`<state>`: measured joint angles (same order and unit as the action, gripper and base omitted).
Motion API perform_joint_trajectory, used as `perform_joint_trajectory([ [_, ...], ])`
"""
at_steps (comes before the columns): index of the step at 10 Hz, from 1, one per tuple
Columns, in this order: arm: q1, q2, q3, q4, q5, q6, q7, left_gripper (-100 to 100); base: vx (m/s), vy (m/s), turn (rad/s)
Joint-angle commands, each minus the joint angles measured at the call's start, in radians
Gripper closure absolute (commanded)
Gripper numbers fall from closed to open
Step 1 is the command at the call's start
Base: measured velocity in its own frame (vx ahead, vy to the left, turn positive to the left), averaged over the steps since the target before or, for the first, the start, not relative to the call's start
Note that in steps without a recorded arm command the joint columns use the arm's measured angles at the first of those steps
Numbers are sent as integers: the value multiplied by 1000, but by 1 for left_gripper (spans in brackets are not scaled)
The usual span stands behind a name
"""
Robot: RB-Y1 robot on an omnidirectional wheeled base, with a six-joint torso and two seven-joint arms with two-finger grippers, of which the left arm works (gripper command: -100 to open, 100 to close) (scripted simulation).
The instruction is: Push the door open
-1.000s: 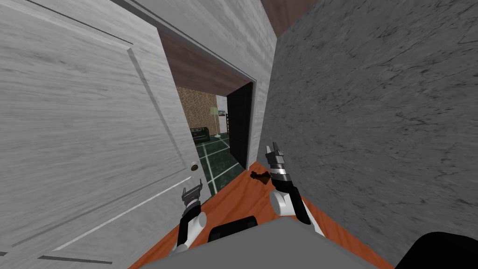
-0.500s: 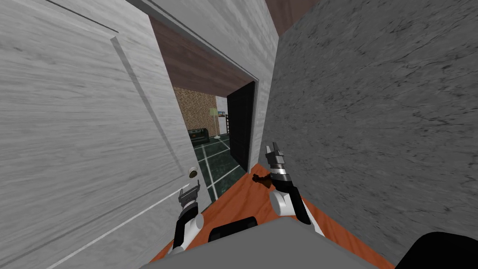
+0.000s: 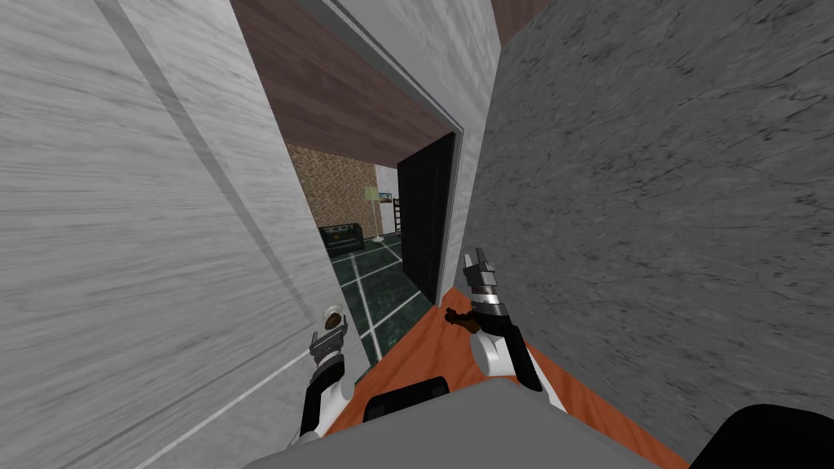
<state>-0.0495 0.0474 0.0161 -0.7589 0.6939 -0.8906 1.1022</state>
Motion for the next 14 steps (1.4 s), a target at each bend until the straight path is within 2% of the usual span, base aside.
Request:
perform_joint_trajectory([
  [1,0,-7,2,5,2,-3,5,-100,184,84,-28],
  [2,-2,-4,1,6,1,-2,3,-100,77,37,-8],
  [3,-2,-4,1,6,1,-2,3,100,-9,-5,-3],
  [8,-2,-4,1,6,1,-2,3,100,-14,-7,-1],
  [14,-2,12,41,5,25,-17,-25,100,173,35,53],
])
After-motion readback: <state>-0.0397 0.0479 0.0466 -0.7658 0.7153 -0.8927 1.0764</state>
